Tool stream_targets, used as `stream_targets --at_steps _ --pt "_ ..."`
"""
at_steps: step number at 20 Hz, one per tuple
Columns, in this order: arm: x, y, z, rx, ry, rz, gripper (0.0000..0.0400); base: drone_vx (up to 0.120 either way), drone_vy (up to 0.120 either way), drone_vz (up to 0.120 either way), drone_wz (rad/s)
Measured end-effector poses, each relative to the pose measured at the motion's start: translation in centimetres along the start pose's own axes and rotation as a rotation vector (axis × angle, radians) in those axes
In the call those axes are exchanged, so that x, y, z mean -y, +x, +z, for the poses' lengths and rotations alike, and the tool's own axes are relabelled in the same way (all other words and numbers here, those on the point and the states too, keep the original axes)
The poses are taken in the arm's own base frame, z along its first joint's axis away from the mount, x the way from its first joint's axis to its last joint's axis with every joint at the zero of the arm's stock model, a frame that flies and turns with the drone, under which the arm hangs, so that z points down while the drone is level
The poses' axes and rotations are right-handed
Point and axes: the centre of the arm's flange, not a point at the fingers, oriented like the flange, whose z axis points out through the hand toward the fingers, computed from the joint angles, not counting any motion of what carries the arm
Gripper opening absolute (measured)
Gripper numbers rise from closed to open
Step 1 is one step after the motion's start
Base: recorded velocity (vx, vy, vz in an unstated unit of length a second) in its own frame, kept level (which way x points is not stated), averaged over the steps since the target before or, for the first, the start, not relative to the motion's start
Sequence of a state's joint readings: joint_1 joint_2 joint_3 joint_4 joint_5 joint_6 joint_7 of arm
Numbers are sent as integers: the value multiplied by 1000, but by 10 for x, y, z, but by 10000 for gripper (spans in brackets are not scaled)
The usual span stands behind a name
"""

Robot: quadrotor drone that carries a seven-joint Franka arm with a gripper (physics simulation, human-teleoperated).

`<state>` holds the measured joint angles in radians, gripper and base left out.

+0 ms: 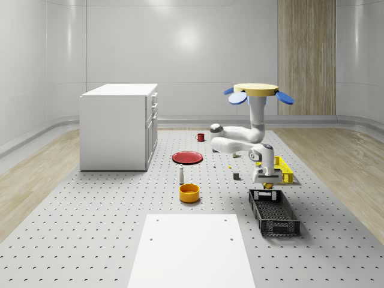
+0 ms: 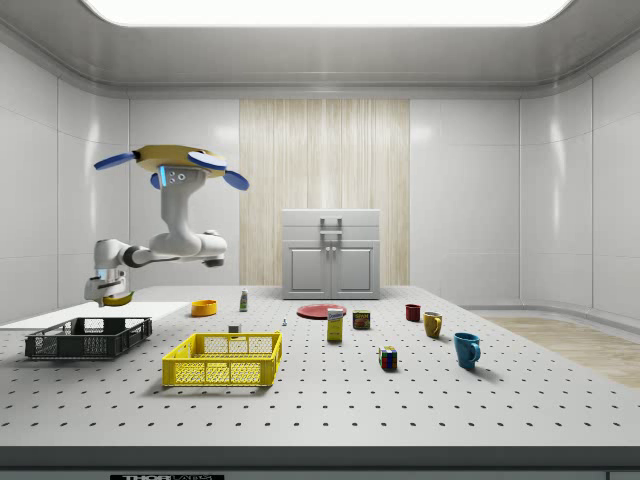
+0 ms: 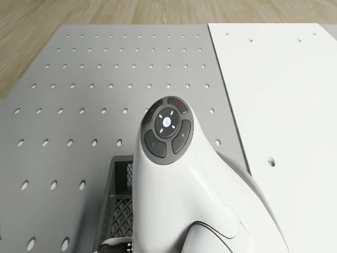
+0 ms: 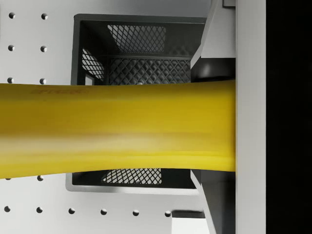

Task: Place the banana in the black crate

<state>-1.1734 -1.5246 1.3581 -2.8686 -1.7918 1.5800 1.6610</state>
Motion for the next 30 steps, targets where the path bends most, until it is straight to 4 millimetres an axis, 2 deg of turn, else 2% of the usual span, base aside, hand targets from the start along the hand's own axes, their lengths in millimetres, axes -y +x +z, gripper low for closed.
stream_targets --at_steps 4,11,14,30 --pt "0 0 0 0 0 0 191 120 40 0 0" --pt "0 0 0 0 0 0 191 120 0 -114 0" --pt "0 0 2 0 0 -1 191 27 0 -13 0" --pt "0 0 65 0 0 0 191 0 0 0 0"
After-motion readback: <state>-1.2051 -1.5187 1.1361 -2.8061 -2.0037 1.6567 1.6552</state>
